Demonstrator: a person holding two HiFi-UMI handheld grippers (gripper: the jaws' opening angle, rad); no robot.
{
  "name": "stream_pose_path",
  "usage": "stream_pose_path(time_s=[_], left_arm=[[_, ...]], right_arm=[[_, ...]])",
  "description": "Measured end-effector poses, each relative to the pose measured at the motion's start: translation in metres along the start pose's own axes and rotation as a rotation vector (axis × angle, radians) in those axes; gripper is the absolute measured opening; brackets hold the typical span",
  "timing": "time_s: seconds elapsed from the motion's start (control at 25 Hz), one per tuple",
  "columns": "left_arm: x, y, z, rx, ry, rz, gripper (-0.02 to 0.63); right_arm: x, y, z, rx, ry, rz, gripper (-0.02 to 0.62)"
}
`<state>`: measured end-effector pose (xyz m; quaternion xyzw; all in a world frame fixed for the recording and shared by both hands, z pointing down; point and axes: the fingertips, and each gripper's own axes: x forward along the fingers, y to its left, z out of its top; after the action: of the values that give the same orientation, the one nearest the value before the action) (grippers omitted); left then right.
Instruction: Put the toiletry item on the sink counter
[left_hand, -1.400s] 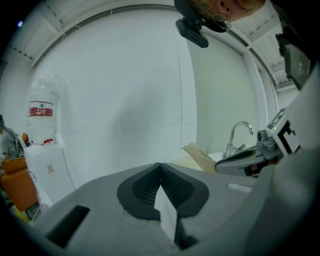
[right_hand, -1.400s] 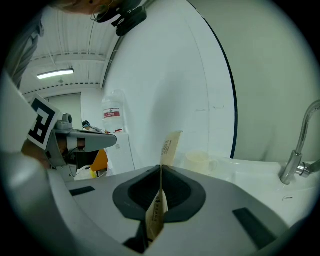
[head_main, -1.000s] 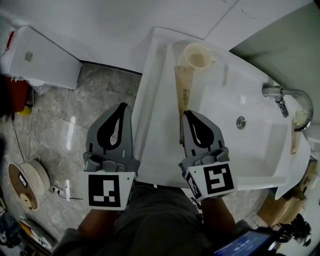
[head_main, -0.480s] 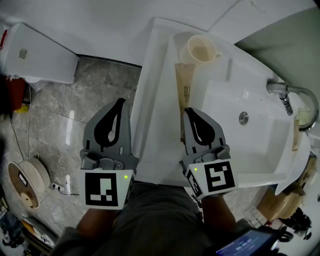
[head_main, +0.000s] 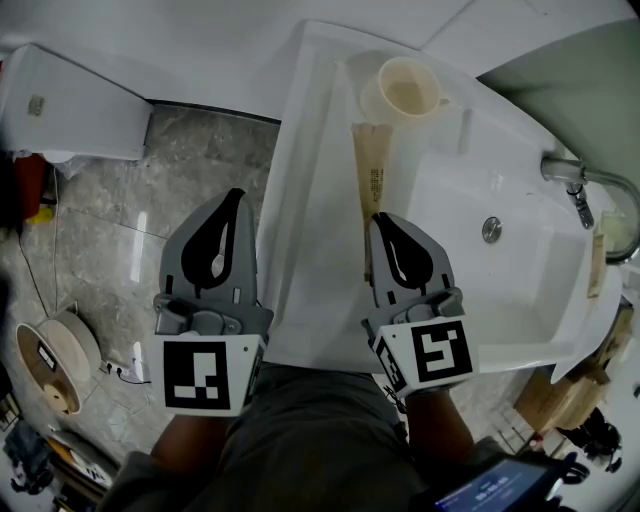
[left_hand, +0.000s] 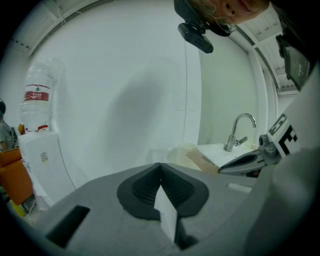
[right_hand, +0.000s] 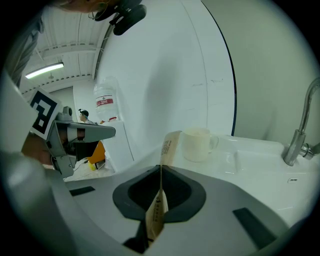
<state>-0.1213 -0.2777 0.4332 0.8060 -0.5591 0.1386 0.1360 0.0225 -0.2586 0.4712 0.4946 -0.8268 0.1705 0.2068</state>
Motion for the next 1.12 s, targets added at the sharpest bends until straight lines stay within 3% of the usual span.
stream_pose_path(time_s=[1.12], left_arm=[[0.023, 0.007, -0.011, -0.019, 0.027, 0.013, 0.011]], right_arm=[[0.025, -0.008, -0.019, 0.007, 0.057, 0.025, 0.018]])
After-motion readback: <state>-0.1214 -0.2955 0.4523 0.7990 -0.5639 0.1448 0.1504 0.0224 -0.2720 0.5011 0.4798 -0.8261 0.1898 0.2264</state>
